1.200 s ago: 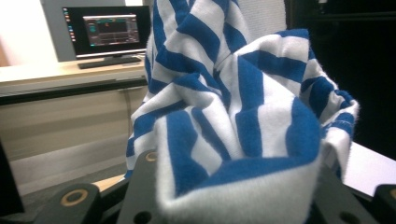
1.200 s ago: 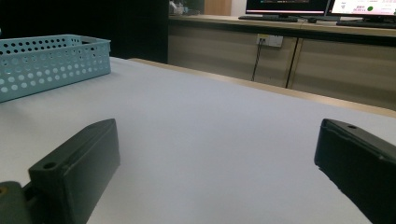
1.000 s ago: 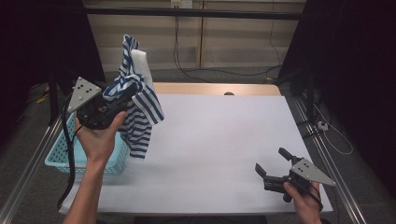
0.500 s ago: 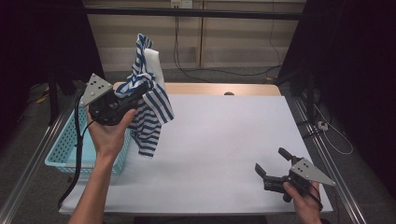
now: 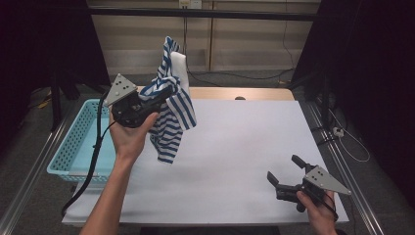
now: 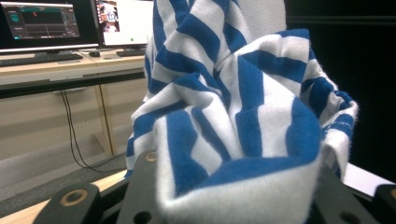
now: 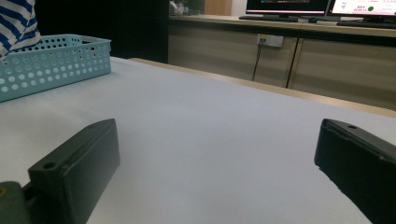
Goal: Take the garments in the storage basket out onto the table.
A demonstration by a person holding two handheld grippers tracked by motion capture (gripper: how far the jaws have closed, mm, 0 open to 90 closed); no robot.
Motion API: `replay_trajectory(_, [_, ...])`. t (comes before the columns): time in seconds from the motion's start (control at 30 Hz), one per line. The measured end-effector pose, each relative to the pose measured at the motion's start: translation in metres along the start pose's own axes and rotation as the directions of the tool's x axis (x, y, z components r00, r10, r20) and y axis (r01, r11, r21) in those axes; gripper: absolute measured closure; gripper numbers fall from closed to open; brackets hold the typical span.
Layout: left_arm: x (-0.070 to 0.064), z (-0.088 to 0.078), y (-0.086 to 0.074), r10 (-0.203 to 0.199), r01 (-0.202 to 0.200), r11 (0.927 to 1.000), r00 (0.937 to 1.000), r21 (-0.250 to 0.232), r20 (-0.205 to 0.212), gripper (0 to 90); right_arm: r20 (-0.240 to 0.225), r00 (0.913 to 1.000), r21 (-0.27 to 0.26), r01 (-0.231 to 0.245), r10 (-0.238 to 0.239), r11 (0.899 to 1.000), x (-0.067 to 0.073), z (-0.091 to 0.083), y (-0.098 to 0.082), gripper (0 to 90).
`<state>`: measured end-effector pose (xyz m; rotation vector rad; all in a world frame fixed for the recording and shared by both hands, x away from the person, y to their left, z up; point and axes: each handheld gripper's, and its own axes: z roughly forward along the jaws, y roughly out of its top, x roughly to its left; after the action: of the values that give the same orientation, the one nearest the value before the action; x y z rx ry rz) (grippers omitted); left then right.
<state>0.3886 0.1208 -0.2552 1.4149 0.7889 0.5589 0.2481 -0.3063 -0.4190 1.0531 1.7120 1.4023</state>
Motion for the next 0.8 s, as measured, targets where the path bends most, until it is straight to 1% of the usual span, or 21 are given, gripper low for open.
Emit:
replay_trajectory(0.07, [-0.006,0.001,0.001,-0.005,0.005,1.0000,0.9999,-0.008,0.012,65.6,-0.001,1.0000,-0.001,0.000,0.000,1.000,0.000,0.000,0.000,0.0])
replay_trajectory(0.1, [-0.006,0.001,0.001,0.019,-0.019,0.9998,0.9997,0.002,0.017,65.6,-0.002,1.0000,-0.002,0.002,-0.002,1.000,0.000,0.000,0.000,0.0])
replay_trajectory(0.17, [-0.007,0.003,0.000,0.053,-0.054,0.9981,0.9983,0.031,0.024,65.6,-0.001,1.0000,-0.001,0.001,-0.001,1.000,0.000,0.000,0.000,0.0])
replay_trajectory(0.2, [-0.009,0.007,-0.001,0.023,-0.024,0.9994,0.9995,0.026,0.023,65.6,0.000,1.0000,0.000,0.000,0.000,1.000,0.000,0.000,0.000,0.0])
replay_trajectory(0.23, [-0.009,0.009,-0.001,0.038,-0.039,0.9984,0.9989,0.041,0.027,65.6,0.000,1.0000,0.000,0.001,-0.001,1.000,0.000,0.000,0.000,0.0])
replay_trajectory(0.27, [-0.013,0.013,-0.002,-0.010,0.010,0.9998,0.9997,0.020,0.024,65.6,-0.004,1.0000,-0.002,0.002,-0.002,1.000,0.000,0.000,0.000,0.0])
replay_trajectory(0.3, [-0.014,0.015,-0.002,-0.004,0.003,0.9995,0.9993,0.030,0.037,65.6,-0.006,1.0000,-0.001,0.003,-0.003,1.000,0.000,0.000,0.000,0.0])
replay_trajectory(0.37, [-0.016,0.020,-0.002,0.002,-0.004,0.9995,0.9983,0.032,0.059,65.6,-0.006,1.0000,-0.004,0.003,-0.003,1.000,0.001,0.001,0.000,0.0])
replay_trajectory(0.4, [-0.017,0.022,-0.003,0.020,-0.023,0.9987,0.9976,0.045,0.066,65.6,-0.006,1.0000,-0.002,0.003,-0.003,1.000,0.000,0.000,0.000,0.0])
replay_trajectory(0.43, [-0.020,0.025,-0.004,0.001,-0.003,0.9991,0.9979,0.042,0.064,65.6,-0.003,1.0000,-0.002,0.003,-0.003,1.000,0.000,0.000,0.000,0.0])
replay_trajectory(0.47, [-0.022,0.029,-0.005,-0.008,0.005,0.9990,0.9977,0.045,0.068,65.6,-0.004,1.0000,-0.002,0.002,-0.002,1.000,0.000,0.000,0.000,0.0])
replay_trajectory(0.5, [-0.022,0.031,-0.006,0.017,-0.021,0.9981,0.9971,0.057,0.074,65.6,-0.002,1.0000,0.000,0.001,-0.001,1.000,0.000,0.000,0.000,0.0])
replay_trajectory(0.53, [-0.027,0.035,-0.007,-0.017,0.014,0.9989,0.9980,0.045,0.061,65.6,-0.002,1.0000,0.000,0.002,-0.002,1.000,0.000,0.000,0.000,0.0])
replay_trajectory(0.57, [-0.025,0.036,-0.006,0.037,-0.043,0.9963,0.9959,0.074,0.082,65.6,-0.003,1.0000,0.000,0.001,-0.001,1.000,0.000,0.000,0.000,0.0])
replay_trajectory(0.6, [-0.028,0.040,-0.007,-0.007,0.002,0.9981,0.9965,0.061,0.084,65.6,-0.004,1.0000,-0.001,0.003,-0.003,1.000,0.000,0.000,0.000,0.0])
replay_trajectory(0.63, [-0.032,0.043,-0.006,-0.056,0.053,0.9976,0.9955,0.046,0.077,65.6,-0.004,1.0000,-0.001,0.002,-0.002,1.000,0.000,0.000,0.000,0.0])
replay_trajectory(0.7, [-0.039,0.047,-0.002,-0.082,0.079,0.9964,0.9929,0.031,0.086,65.6,-0.003,1.0000,0.000,0.002,-0.002,1.000,0.000,0.000,0.000,0.0])
replay_trajectory(0.73, [-0.040,0.048,0.000,-0.048,0.044,0.9983,0.9927,0.038,0.110,65.6,-0.006,1.0000,-0.001,0.002,-0.002,1.000,0.000,0.000,0.000,0.0])
replay_trajectory(0.77, [-0.045,0.050,0.002,-0.058,0.055,0.9980,0.9914,0.033,0.117,65.6,-0.007,1.0000,-0.002,0.004,-0.005,1.000,0.000,0.000,0.000,0.0])
replay_trajectory(0.8, [-0.039,0.048,0.005,0.086,-0.100,0.9882,0.9881,0.115,0.128,65.6,-0.008,1.0000,-0.003,0.002,-0.002,1.000,0.000,0.000,0.000,0.0])
